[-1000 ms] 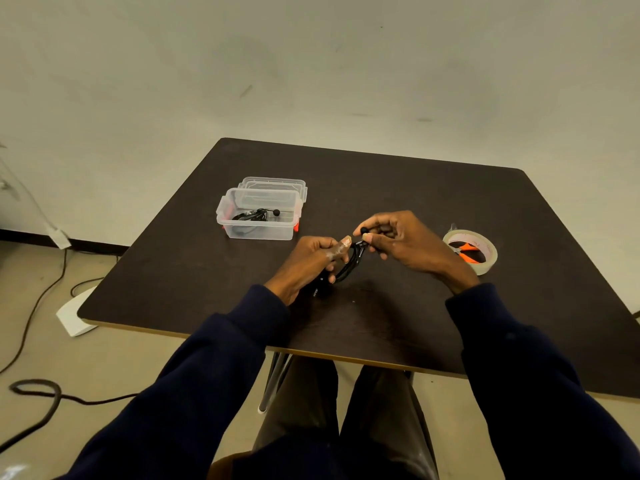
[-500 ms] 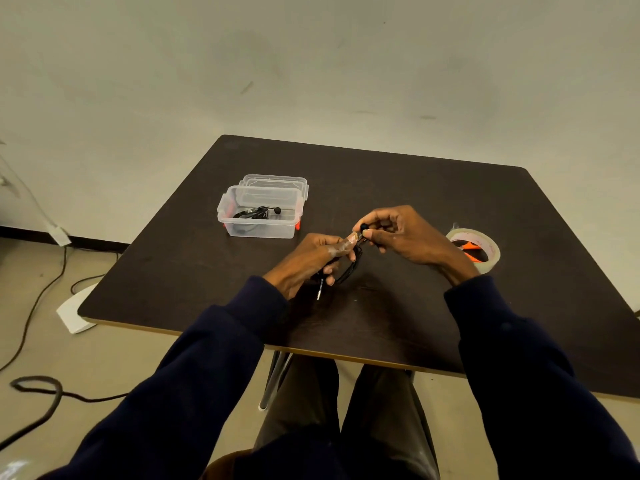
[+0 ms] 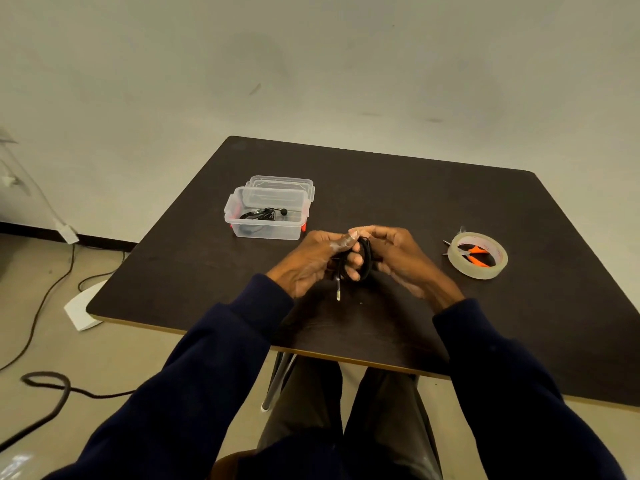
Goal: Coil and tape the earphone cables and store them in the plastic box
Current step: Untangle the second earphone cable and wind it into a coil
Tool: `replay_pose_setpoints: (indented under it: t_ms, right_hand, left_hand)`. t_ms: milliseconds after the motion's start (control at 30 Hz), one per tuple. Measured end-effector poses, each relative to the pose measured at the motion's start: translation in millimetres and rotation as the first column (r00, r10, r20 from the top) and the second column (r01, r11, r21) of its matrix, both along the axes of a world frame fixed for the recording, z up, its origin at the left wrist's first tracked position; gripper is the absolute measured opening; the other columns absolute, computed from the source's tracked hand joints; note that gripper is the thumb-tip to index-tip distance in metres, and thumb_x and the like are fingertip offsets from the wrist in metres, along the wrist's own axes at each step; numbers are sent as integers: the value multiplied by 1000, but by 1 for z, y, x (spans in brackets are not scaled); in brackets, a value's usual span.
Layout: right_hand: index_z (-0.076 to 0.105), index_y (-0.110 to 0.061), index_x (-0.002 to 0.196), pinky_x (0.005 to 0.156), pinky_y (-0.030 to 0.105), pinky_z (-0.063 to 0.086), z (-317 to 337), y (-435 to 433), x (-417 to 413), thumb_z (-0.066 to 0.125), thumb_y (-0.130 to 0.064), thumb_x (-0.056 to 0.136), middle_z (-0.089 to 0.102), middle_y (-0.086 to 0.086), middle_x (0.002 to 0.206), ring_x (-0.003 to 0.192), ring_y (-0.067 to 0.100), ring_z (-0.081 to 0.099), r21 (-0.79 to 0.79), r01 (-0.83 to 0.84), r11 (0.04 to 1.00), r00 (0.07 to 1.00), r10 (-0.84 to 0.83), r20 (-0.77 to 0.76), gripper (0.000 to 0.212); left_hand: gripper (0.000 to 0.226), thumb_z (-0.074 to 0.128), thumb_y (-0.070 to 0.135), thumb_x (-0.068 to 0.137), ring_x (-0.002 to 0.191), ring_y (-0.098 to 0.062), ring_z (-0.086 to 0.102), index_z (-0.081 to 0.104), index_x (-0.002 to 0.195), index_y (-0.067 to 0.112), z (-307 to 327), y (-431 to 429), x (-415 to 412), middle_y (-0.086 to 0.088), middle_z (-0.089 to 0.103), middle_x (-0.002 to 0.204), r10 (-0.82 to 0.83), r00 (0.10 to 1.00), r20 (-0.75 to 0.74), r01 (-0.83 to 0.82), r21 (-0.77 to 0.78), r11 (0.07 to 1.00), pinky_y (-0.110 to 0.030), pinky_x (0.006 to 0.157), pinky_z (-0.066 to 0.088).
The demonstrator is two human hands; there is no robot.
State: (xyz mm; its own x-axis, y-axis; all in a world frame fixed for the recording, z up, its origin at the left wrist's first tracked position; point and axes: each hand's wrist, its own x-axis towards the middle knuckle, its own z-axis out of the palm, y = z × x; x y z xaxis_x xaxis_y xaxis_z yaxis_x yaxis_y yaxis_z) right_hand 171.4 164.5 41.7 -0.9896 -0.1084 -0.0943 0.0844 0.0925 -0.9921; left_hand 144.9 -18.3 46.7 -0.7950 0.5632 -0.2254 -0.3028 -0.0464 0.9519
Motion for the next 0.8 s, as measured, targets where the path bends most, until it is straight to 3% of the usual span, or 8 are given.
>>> replay_pose_setpoints:
  t_ms: [133,267,400,500,600,800]
  right_hand:
    - [60,10,127,94,49,59,-7,-9,14,44,-26,110,70,26,110,100,36,70,-292,89,952,984,-39,176,43]
    - [58,11,125,97,52,57,-8,-18,31,39,-11,109,66,37,121,114,49,67,-480,108,871,960,33,276,33]
    - [62,7,126,98,46,58,-13,-26,37,60,0,98,71,27,119,113,38,71,-418,71,905,977,22,214,29]
    - [69,4,114,79,32,64,-16,-26,37,70,-2,91,76,24,103,91,29,77,-361,158,919,979,-99,177,23]
    - [74,0,103,65,23,60,-21,-21,35,70,-2,91,78,16,92,79,20,75,-332,251,909,963,-201,177,12]
    - [71,8,107,68,27,62,-19,-14,24,65,10,91,77,22,99,86,27,77,-447,381,809,910,-245,334,17]
  left_hand:
    - [28,59,34,103,65,-22,70,66,88,11,2,-2,-4,-6,70,76,126,990,58,-129,61,990,-32,64,61]
    - [26,60,33,103,76,-23,77,66,89,12,7,-1,-7,-8,76,84,225,966,124,-241,134,961,-35,76,62]
    - [26,59,32,103,79,-25,78,66,88,12,12,5,-9,-10,76,87,253,949,186,-286,174,942,-36,70,64]
    - [25,59,33,103,84,-24,77,65,89,14,15,7,-10,-7,76,89,248,950,193,-282,176,943,-35,72,62]
    - [26,57,33,103,80,-16,75,63,84,17,20,9,-8,-2,75,87,259,944,202,-292,152,944,-27,67,60]
    - [21,61,28,101,77,-12,67,66,86,15,23,18,-5,0,70,79,272,908,318,-339,179,924,-26,80,55]
